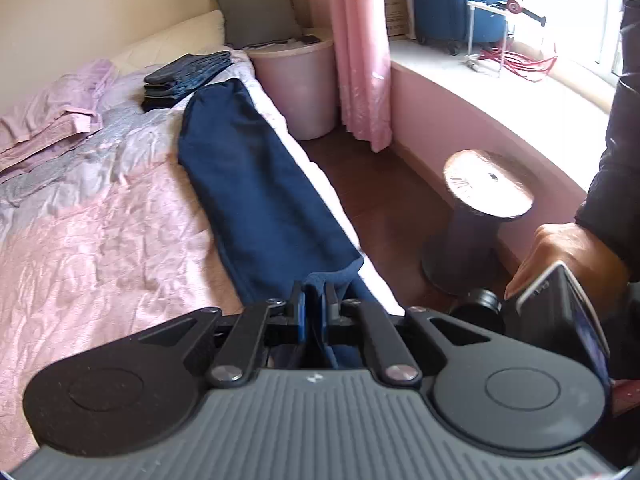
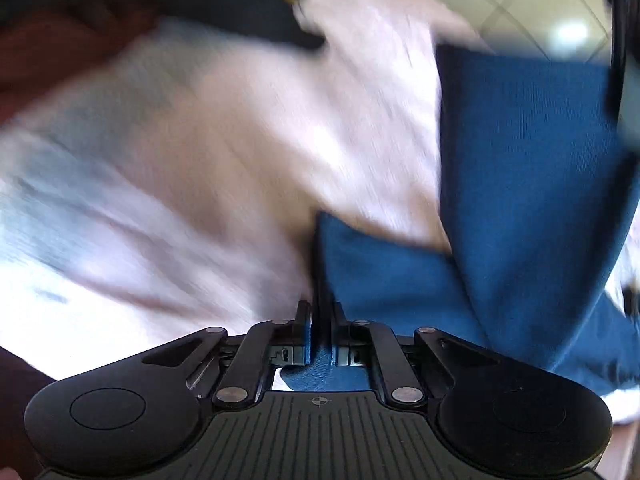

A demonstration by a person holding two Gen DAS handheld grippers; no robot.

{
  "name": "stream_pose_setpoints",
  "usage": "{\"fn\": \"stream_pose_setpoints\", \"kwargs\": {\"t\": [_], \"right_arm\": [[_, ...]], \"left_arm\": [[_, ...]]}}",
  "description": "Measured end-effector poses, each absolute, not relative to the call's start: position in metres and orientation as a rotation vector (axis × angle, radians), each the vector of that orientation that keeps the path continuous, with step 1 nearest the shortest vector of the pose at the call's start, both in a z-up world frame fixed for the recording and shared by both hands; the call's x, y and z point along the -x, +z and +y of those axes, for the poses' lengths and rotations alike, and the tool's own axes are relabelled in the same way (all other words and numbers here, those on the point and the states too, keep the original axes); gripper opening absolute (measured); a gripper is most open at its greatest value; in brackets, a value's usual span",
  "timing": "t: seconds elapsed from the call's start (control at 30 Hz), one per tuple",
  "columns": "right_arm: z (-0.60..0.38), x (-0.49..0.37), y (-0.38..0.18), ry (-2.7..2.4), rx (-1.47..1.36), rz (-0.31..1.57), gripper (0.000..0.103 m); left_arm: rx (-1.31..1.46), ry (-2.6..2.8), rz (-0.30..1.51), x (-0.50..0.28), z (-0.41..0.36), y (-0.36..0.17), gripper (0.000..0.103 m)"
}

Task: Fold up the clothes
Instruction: 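Release the left gripper and lay the folded sweatpants flat lengthwise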

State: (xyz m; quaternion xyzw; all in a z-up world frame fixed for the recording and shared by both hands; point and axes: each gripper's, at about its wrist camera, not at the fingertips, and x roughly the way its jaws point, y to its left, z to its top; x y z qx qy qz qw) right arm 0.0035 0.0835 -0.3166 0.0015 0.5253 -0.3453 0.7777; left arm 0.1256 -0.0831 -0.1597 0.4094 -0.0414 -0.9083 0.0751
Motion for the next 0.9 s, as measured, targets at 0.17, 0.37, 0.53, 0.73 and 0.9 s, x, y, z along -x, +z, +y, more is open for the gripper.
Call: {"fn": "stream_pose_setpoints", "kwargs": {"t": [0.17, 0.37, 0.53, 0.73, 0.9], "right_arm": [[0.088, 0.002, -0.321, -0.751, -0.008, 1.132, 0.009], [0.125, 0.031, -0.313, -0.721, -0.102, 1.103, 0.041], [0.144, 0.072, -0.297, -0.784, -0.339, 1.129, 0.042], [0.118, 0.13, -0.277, -0.967, -0.576, 1.063, 0.042], [0.071, 0.17, -0.253, -1.127, -0.727, 0.939, 0.044]], "left_arm": [[-1.355, -2.746, -0.161, -0.12, -0.049, -0.196, 0.005], [-1.562, -2.732, -0.2, -0.116, -0.007, -0.257, 0.007], [-1.784, -2.674, -0.258, -0.133, 0.025, -0.297, 0.018], [-1.669, -2.676, -0.046, -0.153, 0.013, -0.271, 0.018], [-1.495, -2.661, 0.009, -0.132, -0.028, -0.246, 0.022]]}}
